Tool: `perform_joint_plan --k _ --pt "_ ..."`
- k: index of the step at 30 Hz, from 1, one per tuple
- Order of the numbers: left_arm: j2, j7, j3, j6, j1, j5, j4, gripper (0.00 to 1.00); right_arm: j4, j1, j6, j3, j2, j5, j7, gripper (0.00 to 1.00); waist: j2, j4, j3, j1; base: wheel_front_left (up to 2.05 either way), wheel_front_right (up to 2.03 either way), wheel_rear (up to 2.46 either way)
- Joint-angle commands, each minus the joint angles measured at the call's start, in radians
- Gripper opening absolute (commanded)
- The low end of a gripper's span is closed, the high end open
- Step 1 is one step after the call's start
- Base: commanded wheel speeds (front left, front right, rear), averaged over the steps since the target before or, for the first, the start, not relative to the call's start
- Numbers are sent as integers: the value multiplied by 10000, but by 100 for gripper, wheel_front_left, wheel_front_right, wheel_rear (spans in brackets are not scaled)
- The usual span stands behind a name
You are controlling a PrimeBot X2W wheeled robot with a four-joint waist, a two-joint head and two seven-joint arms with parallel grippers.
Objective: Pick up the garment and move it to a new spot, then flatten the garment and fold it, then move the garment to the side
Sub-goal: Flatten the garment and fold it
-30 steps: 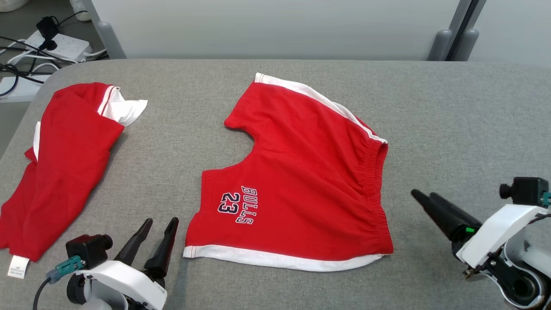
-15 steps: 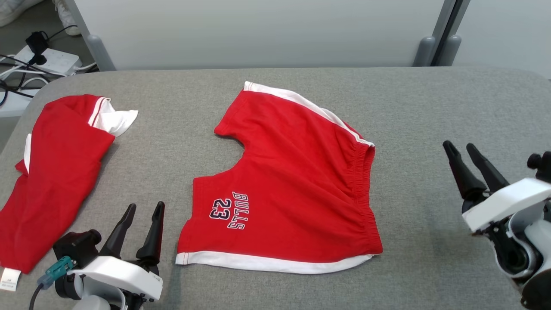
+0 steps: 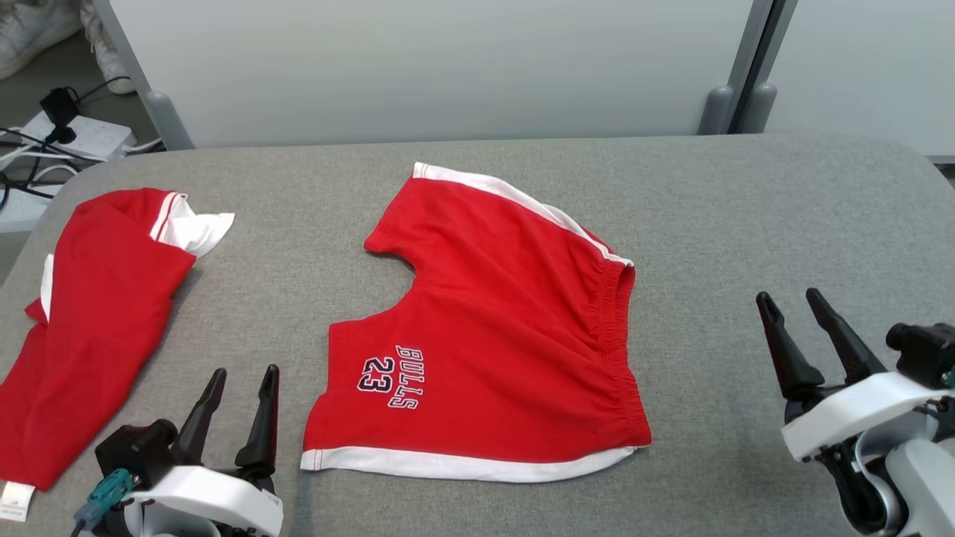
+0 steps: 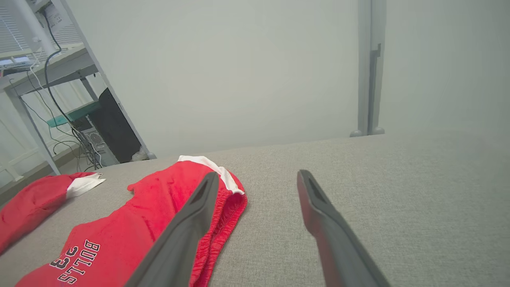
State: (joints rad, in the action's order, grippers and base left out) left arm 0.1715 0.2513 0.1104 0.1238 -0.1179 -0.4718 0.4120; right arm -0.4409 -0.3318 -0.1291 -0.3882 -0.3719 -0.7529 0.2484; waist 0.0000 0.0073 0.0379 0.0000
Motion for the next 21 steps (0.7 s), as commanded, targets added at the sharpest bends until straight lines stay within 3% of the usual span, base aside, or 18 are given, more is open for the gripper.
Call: perform_joint_plan --k 1,9,10,21 --pt "56 105 -616 69 -52 332 -352 100 443 265 -16 228 35 640 133 100 0 11 -113 0 0 0 0" --pt "-424 105 -1247 69 479 1225 -594 100 946 1187 -16 983 626 1908 133 100 0 42 -362 0 0 0 0" --pt "-743 105 -1549 69 852 1847 -854 100 1236 1862 -16 1571 993 2624 133 100 0 97 -542 0 0 0 0" --pt "-1004 105 -1713 69 1265 2483 -799 100 1389 2775 -16 2136 1484 3728 133 100 0 130 -697 0 0 0 0"
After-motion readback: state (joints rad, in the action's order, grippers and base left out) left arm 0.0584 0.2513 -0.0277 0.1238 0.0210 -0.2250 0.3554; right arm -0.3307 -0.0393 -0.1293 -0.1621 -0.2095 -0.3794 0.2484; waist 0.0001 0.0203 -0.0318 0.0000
